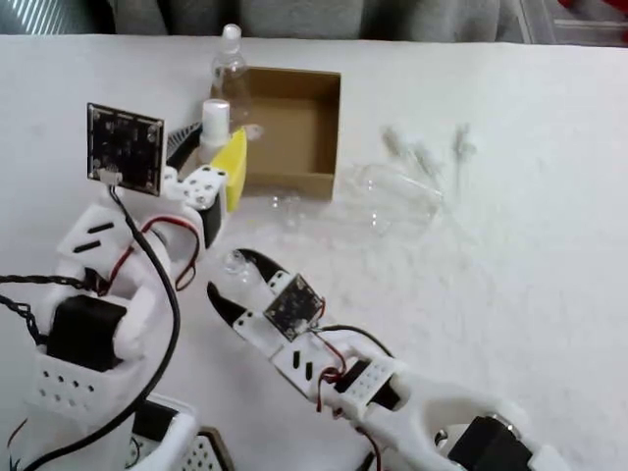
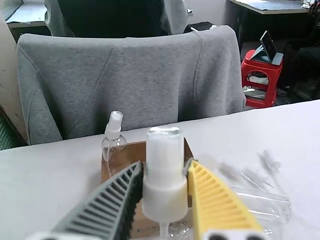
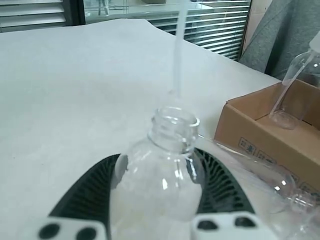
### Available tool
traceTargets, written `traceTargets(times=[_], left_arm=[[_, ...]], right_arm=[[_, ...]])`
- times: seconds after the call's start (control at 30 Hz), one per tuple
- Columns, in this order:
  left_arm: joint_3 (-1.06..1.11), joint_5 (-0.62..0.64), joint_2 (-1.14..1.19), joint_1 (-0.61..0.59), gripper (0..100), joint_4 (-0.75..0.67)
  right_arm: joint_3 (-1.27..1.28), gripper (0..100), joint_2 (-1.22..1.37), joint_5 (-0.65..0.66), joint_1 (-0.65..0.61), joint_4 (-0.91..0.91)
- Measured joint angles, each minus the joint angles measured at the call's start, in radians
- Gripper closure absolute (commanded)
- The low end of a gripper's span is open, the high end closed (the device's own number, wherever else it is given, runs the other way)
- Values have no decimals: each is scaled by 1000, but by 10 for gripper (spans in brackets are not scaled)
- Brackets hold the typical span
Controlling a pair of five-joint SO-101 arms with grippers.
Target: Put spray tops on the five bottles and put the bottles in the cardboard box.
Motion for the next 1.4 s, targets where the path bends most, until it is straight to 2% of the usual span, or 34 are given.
traceTargets(times=[0.63, 1.4], left_arm=[[38, 0, 0, 51, 849, 8], [236, 2, 0, 57, 847, 8]], right_arm=[[0, 981, 0, 0, 0, 0], [0, 981, 0, 0, -3, 0]])
